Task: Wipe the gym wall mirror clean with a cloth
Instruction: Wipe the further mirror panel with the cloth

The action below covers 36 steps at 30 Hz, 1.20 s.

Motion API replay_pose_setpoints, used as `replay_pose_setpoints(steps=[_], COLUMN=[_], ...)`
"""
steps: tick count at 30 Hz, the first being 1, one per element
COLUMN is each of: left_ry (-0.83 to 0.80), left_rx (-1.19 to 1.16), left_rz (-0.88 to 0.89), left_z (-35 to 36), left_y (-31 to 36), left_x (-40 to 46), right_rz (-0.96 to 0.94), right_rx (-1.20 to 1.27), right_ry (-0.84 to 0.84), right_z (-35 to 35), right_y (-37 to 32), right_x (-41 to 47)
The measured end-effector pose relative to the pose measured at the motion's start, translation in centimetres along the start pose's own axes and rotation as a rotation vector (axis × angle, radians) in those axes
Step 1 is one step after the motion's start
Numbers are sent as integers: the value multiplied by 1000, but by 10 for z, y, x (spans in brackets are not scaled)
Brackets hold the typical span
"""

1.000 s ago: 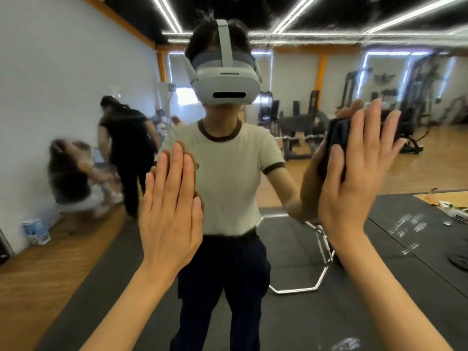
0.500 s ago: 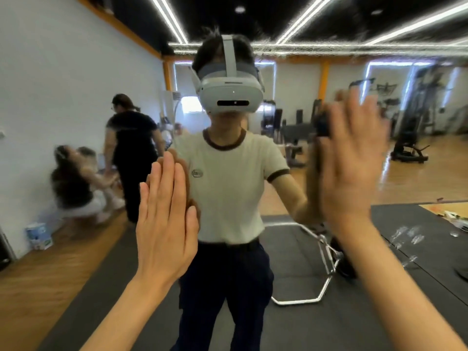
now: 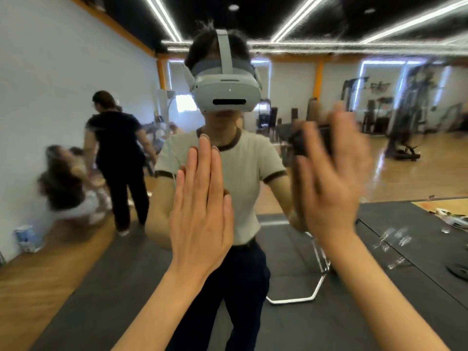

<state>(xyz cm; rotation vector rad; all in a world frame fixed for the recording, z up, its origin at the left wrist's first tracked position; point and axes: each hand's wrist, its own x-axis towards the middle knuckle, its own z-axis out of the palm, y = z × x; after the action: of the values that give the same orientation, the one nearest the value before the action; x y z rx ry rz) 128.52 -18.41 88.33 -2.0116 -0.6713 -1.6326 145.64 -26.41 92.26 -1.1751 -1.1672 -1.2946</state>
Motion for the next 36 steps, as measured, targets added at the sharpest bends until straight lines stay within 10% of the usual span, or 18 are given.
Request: replay_pose_setpoints(steps=[6, 14, 21, 30, 36], left_ry=[-1, 4, 13, 26, 9], left_rx=[38, 37, 64, 95, -17], left_rz=[-9, -2, -6, -20, -54], left_z=[1, 1, 3, 4, -2], left_y=[1, 2, 5, 5, 16], left_x=[2, 1, 1, 0, 2], right_rz=[381, -230, 361, -235, 258], right_rx=[14, -50, -3, -94, -50], right_ry=[47, -138, 15, -217, -97], right_z=[-4, 10, -29, -4, -43], right_y=[6, -16, 59, -7, 70], right_x=[-20, -45, -57, -94, -104])
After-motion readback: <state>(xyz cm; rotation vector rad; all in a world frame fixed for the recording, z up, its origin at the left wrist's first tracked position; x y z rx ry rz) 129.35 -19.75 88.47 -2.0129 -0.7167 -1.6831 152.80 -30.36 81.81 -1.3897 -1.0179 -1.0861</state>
